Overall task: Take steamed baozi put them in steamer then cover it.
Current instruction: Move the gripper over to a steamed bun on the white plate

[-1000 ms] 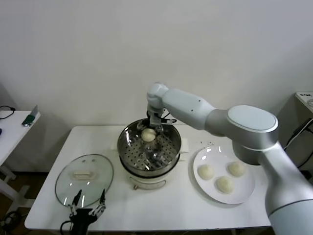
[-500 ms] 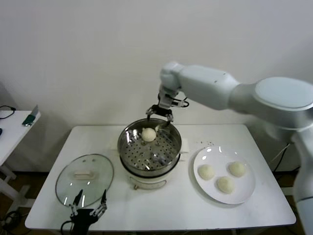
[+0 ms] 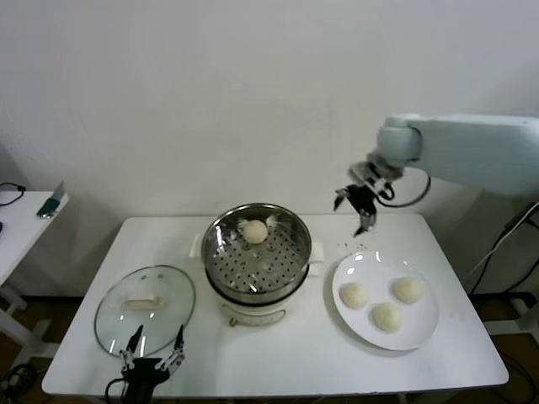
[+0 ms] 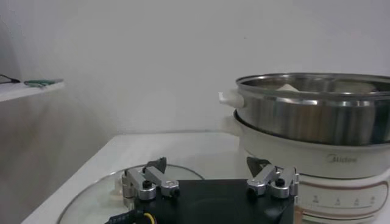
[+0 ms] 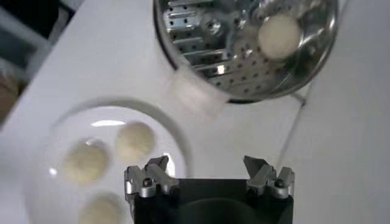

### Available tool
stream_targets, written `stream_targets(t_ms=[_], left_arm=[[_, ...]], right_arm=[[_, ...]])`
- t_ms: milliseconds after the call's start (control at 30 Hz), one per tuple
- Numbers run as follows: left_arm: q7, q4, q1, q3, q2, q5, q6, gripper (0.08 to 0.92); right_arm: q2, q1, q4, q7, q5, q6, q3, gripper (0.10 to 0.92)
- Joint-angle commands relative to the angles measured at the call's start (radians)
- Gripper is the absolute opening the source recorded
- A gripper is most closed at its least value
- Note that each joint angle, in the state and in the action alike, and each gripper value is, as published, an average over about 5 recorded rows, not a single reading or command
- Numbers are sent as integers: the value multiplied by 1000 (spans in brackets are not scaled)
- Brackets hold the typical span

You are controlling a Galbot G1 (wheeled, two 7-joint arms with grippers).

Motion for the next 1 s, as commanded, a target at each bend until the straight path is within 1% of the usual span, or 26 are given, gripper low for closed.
stream_targets(t_ms=[33,467,767,1000], left_arm=[[1,3,-1,1,-5,6,1,823],[-1,12,5,-4,-7,9,-5,823],[-3,23,1,-9,-5,6,-10,823],[-4,28,-1,-7,-4,7,-12,823]], right_arm=[[-159,-136,161,101,1,-246,13,823],[-83,-440,-22,136,-96,-277,221,823],[-36,-508,-103,163,-131,-284,261,823],[-11,-531,-137,182,-115,-285,294,817]])
